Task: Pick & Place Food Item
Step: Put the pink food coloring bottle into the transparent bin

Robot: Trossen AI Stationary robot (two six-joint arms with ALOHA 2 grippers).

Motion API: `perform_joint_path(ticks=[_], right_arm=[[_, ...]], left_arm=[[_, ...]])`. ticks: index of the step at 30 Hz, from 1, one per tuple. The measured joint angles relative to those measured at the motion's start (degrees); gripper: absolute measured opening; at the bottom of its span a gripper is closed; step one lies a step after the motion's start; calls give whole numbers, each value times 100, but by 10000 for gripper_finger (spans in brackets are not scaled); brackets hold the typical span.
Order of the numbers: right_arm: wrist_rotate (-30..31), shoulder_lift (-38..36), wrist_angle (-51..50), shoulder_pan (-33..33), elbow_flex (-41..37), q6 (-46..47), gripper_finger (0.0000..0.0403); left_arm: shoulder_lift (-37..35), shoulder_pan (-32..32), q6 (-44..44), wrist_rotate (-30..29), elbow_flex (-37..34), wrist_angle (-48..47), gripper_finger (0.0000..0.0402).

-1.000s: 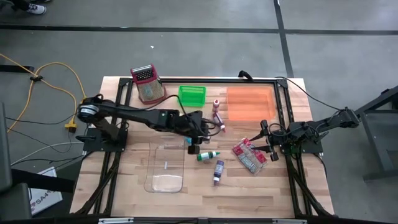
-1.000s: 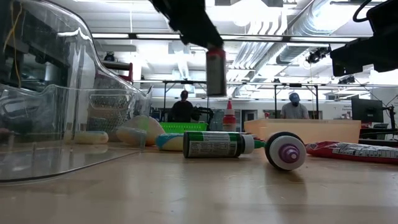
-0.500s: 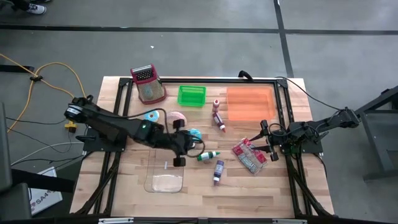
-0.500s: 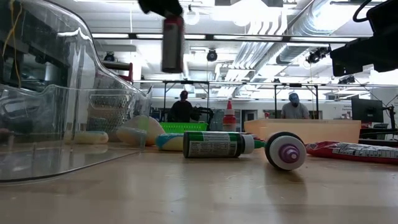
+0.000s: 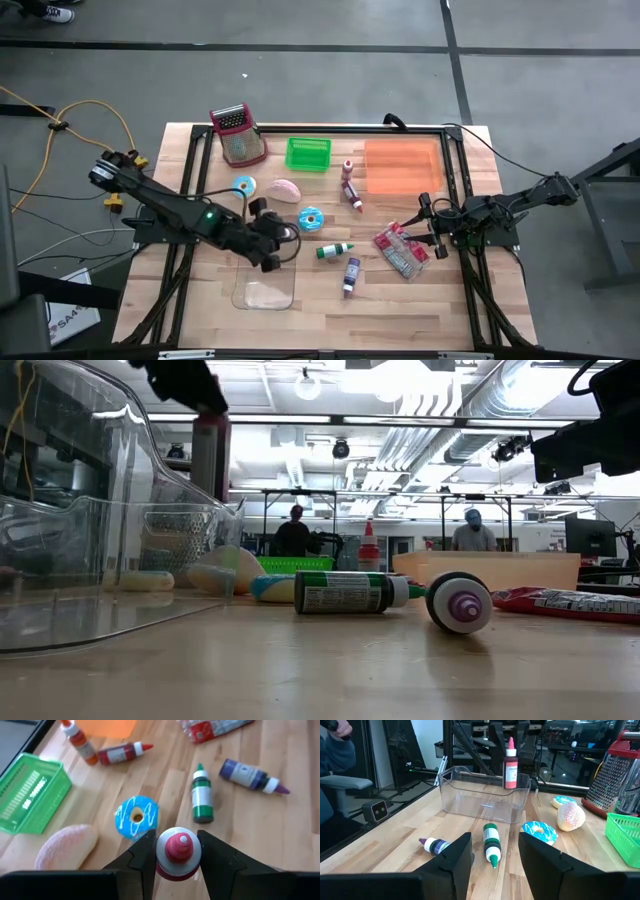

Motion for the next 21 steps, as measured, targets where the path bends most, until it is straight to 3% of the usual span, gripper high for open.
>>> perform_joint_path(ticks=[5,14,21], right_arm=[[0,0,0,0,1,0,152],[0,0,0,0,1,0,152],[0,-2,1,0,-1,-1,152]], left_arm=[[0,101,-263,-3,-437,149,116],[0,184,-479,73,-1419,1341,116],[2,194,-710,186,-1637,1514,116]])
